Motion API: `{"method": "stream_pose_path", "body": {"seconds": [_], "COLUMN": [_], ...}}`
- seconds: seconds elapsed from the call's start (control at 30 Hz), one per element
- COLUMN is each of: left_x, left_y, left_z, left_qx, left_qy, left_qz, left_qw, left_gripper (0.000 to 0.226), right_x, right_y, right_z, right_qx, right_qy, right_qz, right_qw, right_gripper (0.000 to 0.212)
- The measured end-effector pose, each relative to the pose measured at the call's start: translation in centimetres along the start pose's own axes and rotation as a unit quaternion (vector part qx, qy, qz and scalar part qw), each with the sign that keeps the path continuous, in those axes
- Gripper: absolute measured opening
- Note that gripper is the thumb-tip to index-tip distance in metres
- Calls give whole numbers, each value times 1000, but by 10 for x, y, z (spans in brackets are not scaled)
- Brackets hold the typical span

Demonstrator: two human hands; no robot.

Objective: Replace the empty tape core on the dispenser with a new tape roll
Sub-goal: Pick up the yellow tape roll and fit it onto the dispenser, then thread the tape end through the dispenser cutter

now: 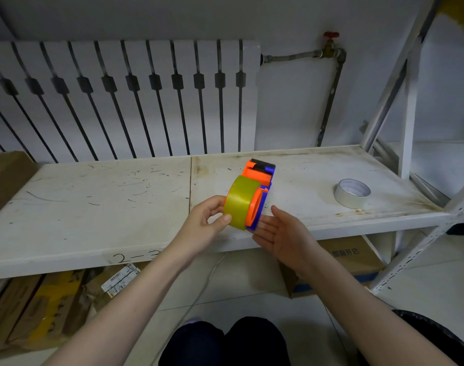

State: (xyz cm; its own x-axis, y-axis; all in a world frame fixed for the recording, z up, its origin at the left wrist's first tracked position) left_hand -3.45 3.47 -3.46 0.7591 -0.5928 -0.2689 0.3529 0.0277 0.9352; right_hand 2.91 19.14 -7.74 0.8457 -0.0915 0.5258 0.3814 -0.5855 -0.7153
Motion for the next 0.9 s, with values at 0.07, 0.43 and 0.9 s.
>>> {"method": "stream_pose_path", "body": {"seconds": [0.07,0.43,0.9], "left_x": [3,7,-3], "left_y": [-3,-17,-22], "left_z": [-7,-21,-22], "left_qx": [37,9,-62], "left_qy": [-38,-7,-111], "left_qz": [42,101,102], "left_qw": [998,995,987], "left_gripper": [17,12,9], "right_x": [-1,17,0], "right_y": [0,-36,-48], "right_z": [2,-1,-22], "right_qx": [20,438,520], "right_qy": [-3,216,178], "right_qz": [-5,347,342], "right_qw": [1000,801,763], "right_gripper": [38,23,11]}}
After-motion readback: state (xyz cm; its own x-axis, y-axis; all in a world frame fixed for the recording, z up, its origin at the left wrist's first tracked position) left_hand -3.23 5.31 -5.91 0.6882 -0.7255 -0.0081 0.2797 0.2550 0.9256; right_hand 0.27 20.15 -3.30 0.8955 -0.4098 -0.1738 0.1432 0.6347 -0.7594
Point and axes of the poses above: each hand's wrist, its own x-axis away from the middle knuckle, its own z-axis out of the back of the hand, y = z × x, the point moved 4 cm from there along -x, towards the middle knuckle, and after that the axes turned 5 degrees about -z, right-handed, at the moved point
